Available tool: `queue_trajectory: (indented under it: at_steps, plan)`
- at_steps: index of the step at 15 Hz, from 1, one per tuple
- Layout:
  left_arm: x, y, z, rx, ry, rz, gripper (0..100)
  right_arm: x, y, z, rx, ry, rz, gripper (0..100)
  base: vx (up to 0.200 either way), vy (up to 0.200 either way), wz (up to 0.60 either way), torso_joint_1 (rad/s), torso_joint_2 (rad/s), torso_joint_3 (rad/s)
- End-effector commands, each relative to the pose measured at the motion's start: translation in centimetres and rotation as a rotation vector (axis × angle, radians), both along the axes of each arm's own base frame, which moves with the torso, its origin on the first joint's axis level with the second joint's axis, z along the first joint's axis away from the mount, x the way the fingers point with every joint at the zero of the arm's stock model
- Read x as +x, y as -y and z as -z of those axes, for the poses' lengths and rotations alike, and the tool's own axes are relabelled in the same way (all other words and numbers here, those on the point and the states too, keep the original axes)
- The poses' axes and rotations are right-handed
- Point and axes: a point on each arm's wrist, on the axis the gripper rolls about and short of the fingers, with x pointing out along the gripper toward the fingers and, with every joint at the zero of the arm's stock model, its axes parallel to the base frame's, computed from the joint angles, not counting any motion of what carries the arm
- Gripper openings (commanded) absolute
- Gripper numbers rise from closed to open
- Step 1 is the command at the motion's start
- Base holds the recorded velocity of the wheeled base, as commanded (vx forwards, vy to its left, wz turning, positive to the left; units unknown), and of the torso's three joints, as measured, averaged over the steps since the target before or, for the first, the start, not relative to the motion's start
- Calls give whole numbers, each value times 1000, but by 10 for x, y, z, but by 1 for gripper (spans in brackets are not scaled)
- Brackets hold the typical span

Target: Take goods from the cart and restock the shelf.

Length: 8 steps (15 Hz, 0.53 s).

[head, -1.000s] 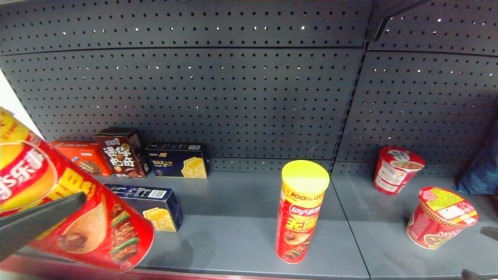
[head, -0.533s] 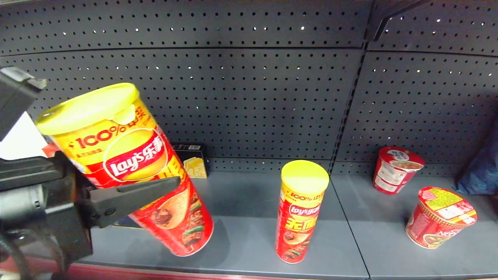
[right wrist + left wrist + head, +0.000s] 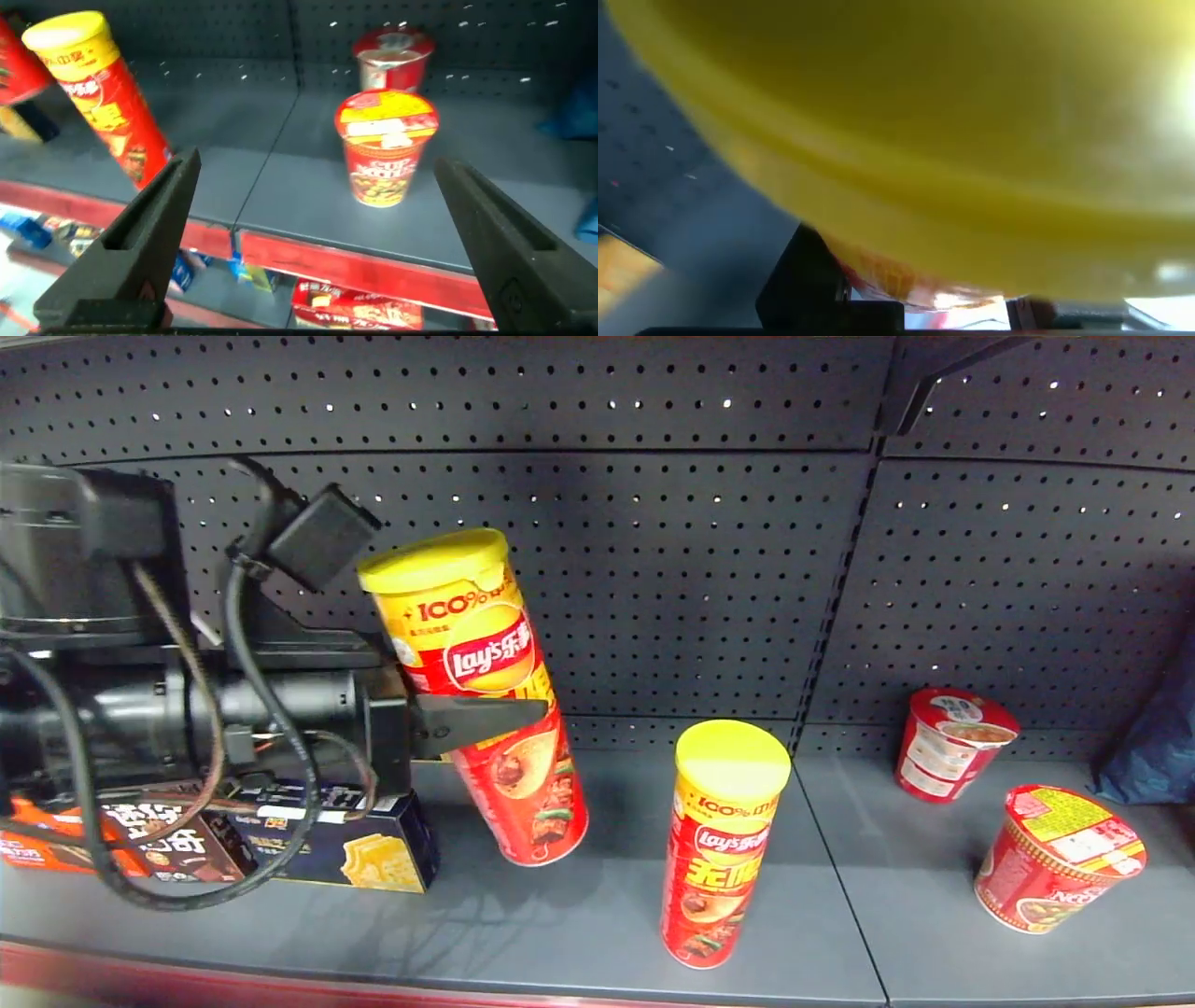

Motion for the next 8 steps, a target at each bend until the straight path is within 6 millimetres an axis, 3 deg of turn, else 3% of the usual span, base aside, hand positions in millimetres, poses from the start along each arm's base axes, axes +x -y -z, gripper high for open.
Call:
queue_trajectory:
  at_steps: [1,3,8]
  plan:
    - [49,10,32,61,-15,-15,0,0,0,-1,0,0,22,100,0,0,0,0,0,0]
    - [72,19,41,64,-13,-15,0,0,0,-1,1,2,27,100,0,0,0,0,0,0]
    - [101,34,54,69,-22,5,0,-4,1,1,6,14,27,100,0,0,0,0,0,0]
